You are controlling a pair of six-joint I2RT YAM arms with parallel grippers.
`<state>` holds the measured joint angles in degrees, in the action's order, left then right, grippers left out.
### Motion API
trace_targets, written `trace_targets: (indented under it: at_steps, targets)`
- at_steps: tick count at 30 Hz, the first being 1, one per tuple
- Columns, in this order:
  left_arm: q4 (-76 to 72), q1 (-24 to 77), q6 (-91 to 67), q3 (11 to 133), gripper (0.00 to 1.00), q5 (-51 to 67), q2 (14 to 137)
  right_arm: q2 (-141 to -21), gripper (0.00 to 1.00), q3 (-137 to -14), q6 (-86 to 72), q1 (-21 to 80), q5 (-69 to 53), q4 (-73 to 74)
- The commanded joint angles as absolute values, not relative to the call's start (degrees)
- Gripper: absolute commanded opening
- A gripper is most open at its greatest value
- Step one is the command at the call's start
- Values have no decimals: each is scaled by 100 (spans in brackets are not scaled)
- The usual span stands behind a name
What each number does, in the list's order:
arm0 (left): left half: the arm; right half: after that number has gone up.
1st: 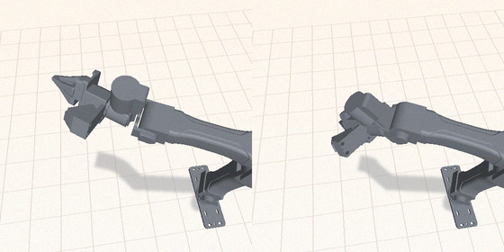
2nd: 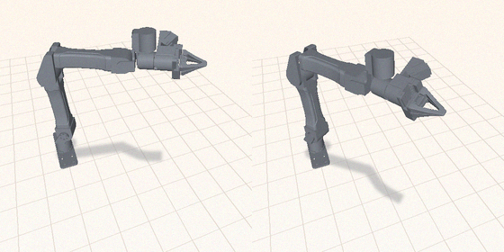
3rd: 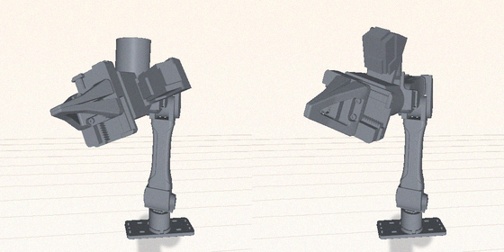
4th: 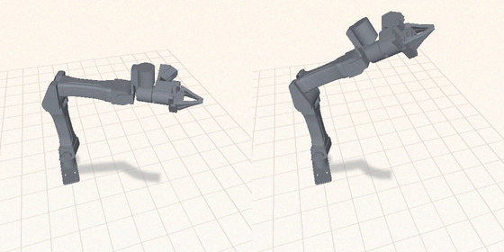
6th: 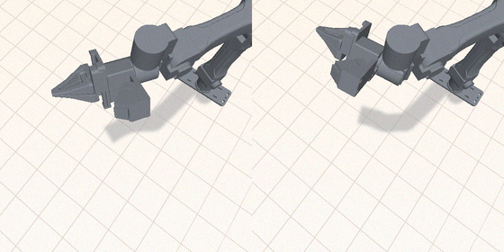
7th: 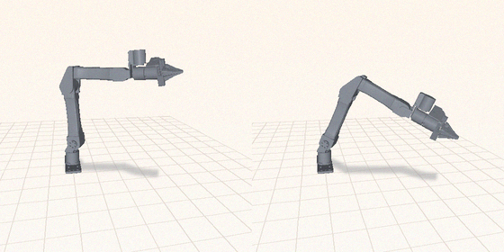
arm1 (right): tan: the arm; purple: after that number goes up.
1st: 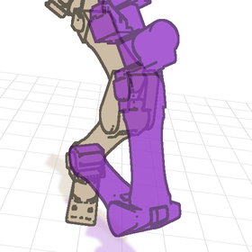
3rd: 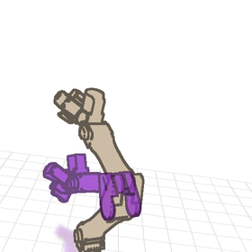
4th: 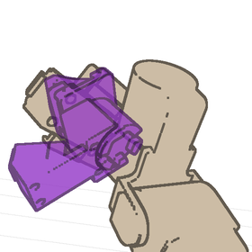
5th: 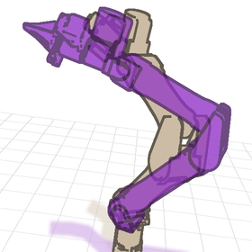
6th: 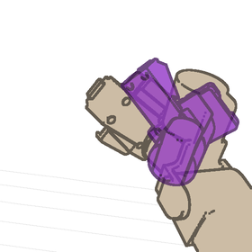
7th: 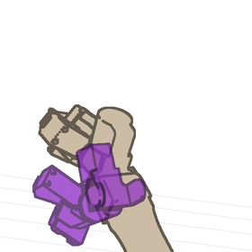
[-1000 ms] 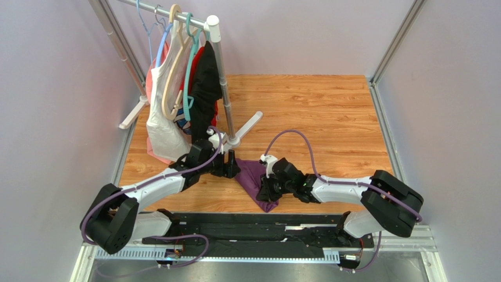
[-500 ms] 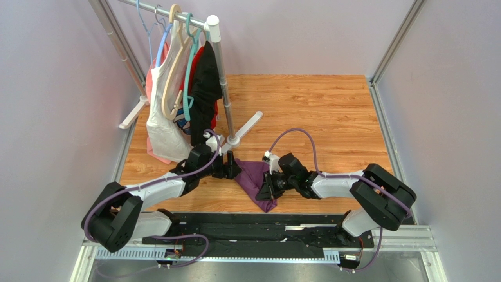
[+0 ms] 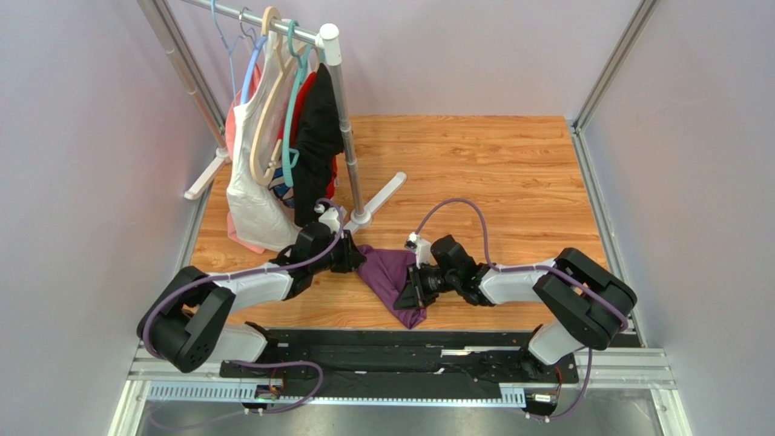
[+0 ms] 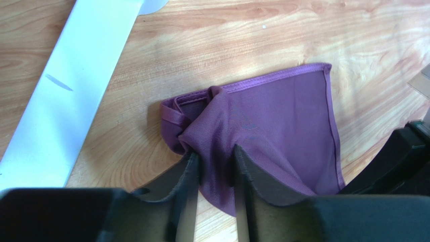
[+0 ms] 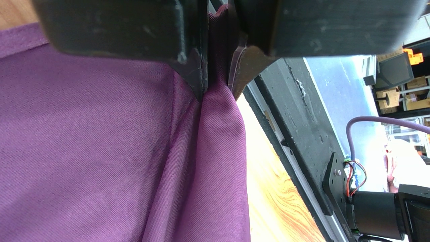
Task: Fold the napkin, place the utensils inside, and roll it up
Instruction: Roll the napkin with the utensil
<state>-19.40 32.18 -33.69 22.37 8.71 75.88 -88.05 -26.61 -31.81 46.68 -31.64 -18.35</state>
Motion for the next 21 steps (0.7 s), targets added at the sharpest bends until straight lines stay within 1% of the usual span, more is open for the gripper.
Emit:
trace_targets:
  at_steps: [1, 2, 3, 4, 5, 7, 11, 14, 15, 17, 18, 20, 21]
  targets:
    - [-1838, 3243, -3270, 2487, 26, 853, 7787, -9114, 0, -2478, -2988, 4650, -2725, -1116]
    - [-1767, 3243, -3235, 2531, 23, 844, 7865, -9123, 0, -2479, -2988, 4641, -2707, -1108]
    - [-1610, 3243, -3173, 2618, 17, 861, 7901, -9140, 0, -2479, -2988, 4641, -2690, -1099]
    - [-1513, 3234, -3129, 2671, 13, 879, 7962, -9158, 0, -2496, -2988, 4641, -2681, -1090]
    - [-1407, 3243, -3094, 2811, 5, 879, 8076, -9176, 0, -2513, -2997, 4641, -2672, -1064]
    - [-1021, 3252, -2936, 2970, 0, 861, 8208, -9228, 0, -2531, -2988, 4641, -2628, -1020]
    - [-546, 3278, -2716, 3313, 0, 791, 8560, -9159, 1, -2514, -3023, 4641, -2497, -976]
    - [-326, 3313, -2619, 3427, 0, 686, 8683, -8895, 10, -2531, -2997, 4641, -2365, -696]
    - [-212, 3313, -2584, 3454, 0, 633, 8710, -8808, 17, -2566, -2980, 4649, -2329, -590]
    - [-123, 3340, -2558, 3533, 0, 624, 8745, -8475, 25, -2671, -2918, 4649, -2216, -213]
    - [-62, 3349, -2540, 3559, 0, 624, 8745, -8351, 32, -2724, -2874, 4649, -2154, -54]
    - [-27, 3375, -2514, 3638, 0, 633, 8771, -7974, 38, -2873, -2752, 4658, -1944, 524]
    - [-26, 3392, -2505, 3665, 0, 633, 8789, -7824, 50, -3013, -2716, 4667, -1881, 684]
